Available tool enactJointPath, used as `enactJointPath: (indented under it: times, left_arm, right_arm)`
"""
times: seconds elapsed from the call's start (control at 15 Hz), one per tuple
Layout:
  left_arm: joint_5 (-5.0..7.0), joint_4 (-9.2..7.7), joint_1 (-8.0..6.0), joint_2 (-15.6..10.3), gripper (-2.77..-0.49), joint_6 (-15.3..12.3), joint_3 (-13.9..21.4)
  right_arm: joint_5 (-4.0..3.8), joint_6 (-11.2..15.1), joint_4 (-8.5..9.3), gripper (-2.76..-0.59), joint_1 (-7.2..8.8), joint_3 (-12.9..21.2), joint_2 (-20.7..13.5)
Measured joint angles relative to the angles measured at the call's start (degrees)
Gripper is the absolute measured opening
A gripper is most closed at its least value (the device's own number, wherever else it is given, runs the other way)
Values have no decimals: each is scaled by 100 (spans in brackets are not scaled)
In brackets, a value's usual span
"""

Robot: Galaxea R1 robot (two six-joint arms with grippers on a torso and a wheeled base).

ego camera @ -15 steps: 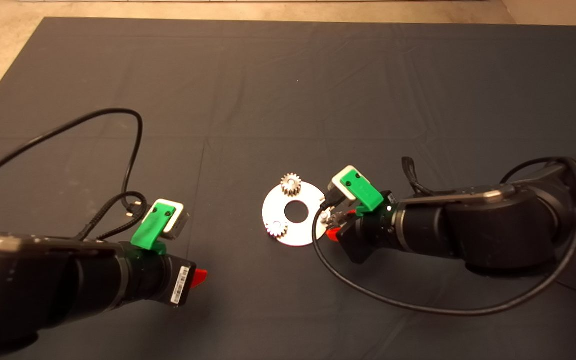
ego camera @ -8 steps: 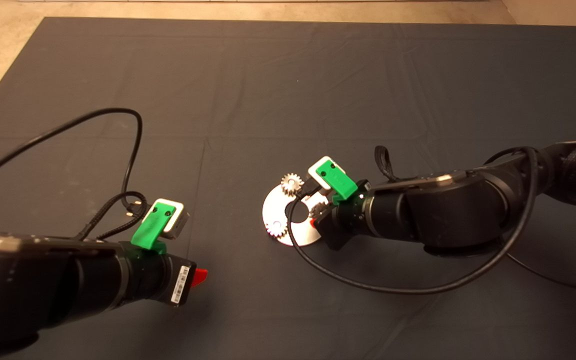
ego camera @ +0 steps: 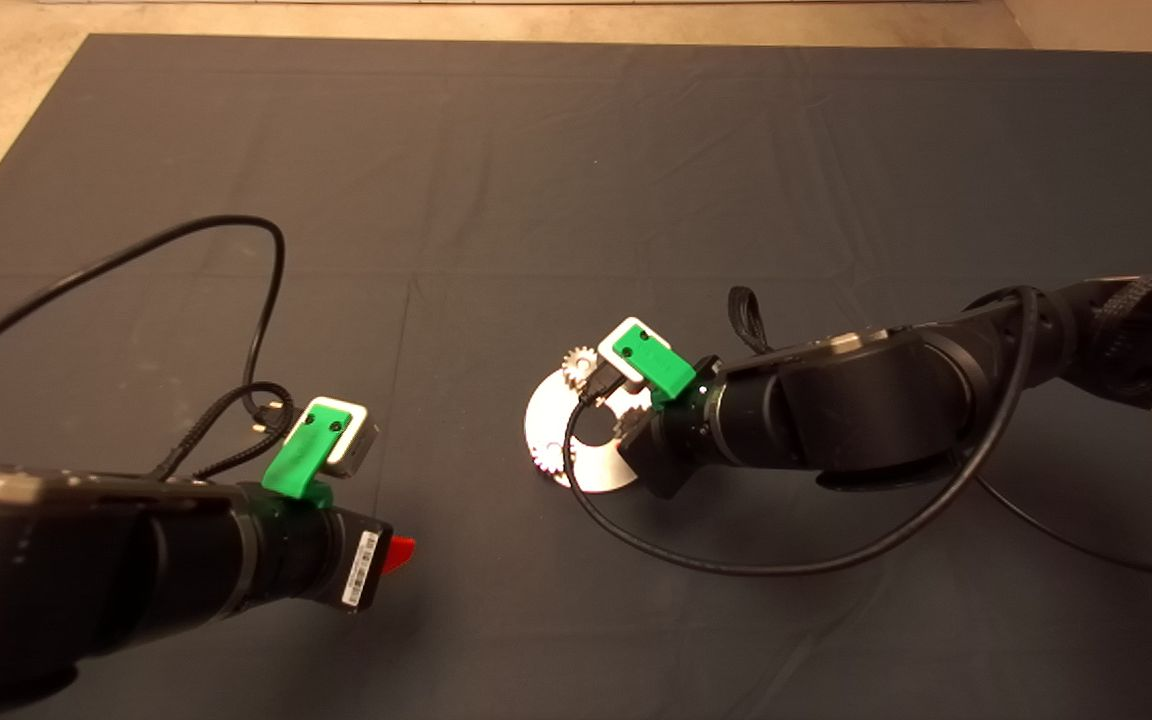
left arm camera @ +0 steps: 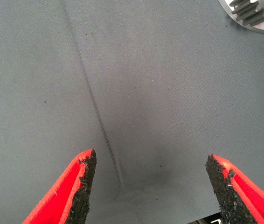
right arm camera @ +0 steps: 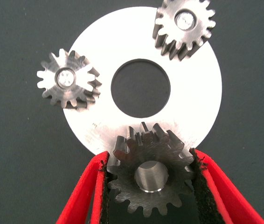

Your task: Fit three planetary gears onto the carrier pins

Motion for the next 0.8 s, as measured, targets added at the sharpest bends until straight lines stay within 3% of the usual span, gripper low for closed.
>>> enactJointPath:
  times: [0.33, 0.8]
  left_arm:
    - [0, 2, 0, 0, -162, 0, 0]
    - [0, 29, 0, 0, -162, 0, 0]
  right_arm:
    - [-2, -259, 235, -238, 1, -211, 2]
    - [-2, -495, 302, -238, -1, -410, 16]
